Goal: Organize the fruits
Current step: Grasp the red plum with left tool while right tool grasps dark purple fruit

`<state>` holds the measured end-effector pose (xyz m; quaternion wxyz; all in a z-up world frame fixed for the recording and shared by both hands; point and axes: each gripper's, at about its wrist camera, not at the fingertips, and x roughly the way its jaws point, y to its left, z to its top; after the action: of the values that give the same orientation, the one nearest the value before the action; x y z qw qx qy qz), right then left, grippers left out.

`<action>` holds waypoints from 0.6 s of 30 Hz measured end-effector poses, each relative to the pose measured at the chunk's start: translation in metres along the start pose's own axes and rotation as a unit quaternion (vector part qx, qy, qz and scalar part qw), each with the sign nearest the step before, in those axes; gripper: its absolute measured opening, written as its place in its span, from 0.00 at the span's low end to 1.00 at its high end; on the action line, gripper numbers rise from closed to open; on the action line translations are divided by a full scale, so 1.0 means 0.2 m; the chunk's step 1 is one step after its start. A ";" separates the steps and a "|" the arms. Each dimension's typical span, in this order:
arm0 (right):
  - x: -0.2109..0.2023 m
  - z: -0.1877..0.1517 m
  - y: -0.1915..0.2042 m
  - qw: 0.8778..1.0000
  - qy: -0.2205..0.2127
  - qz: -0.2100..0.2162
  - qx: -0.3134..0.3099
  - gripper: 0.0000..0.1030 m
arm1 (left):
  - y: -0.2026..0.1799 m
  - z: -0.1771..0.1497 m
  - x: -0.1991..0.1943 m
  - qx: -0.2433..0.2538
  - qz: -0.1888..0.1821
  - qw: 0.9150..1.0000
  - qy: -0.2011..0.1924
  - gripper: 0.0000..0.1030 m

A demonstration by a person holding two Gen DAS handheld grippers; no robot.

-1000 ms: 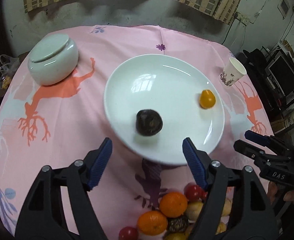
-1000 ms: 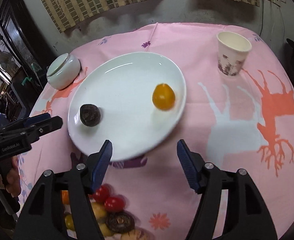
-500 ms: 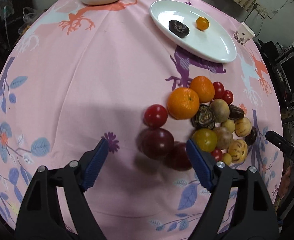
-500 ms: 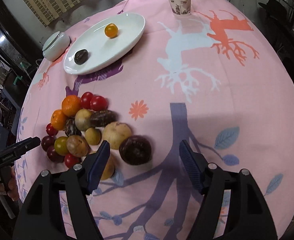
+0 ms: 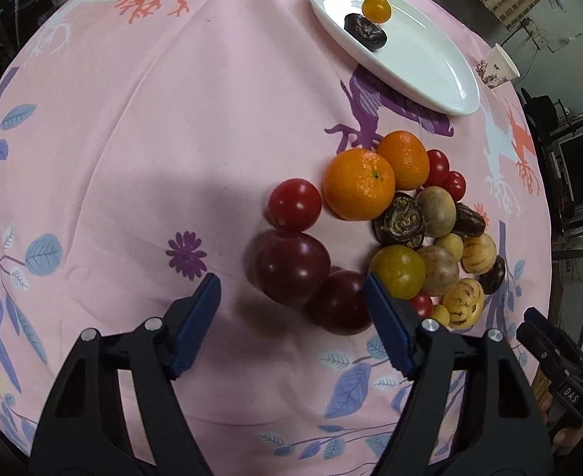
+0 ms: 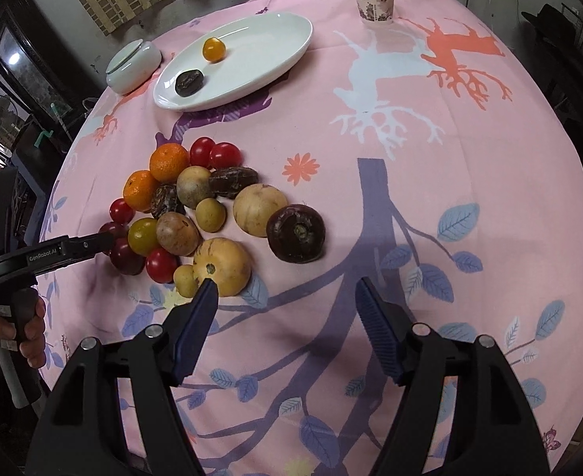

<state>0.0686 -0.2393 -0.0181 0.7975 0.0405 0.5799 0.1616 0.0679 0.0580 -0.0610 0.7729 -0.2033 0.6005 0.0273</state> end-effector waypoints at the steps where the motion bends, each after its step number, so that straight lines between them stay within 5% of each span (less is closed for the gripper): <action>1: 0.00 -0.01 0.00 1.000 0.002 0.000 0.001 0.70 | 0.00 0.01 0.00 -0.003 -0.005 1.000 0.001 0.69; 7: 0.01 -0.01 0.03 1.000 0.003 0.004 -0.003 0.70 | 0.09 0.04 0.05 -0.081 -0.064 0.994 0.032 0.52; 18: 0.04 -0.03 0.09 1.000 0.018 0.011 -0.015 0.70 | 0.06 0.05 0.10 -0.081 -0.029 0.996 0.035 0.49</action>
<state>0.0622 -0.2209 -0.0232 0.7858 0.0324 0.5909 0.1798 0.0799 0.0684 -0.0808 0.7328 -0.2831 0.6170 0.0462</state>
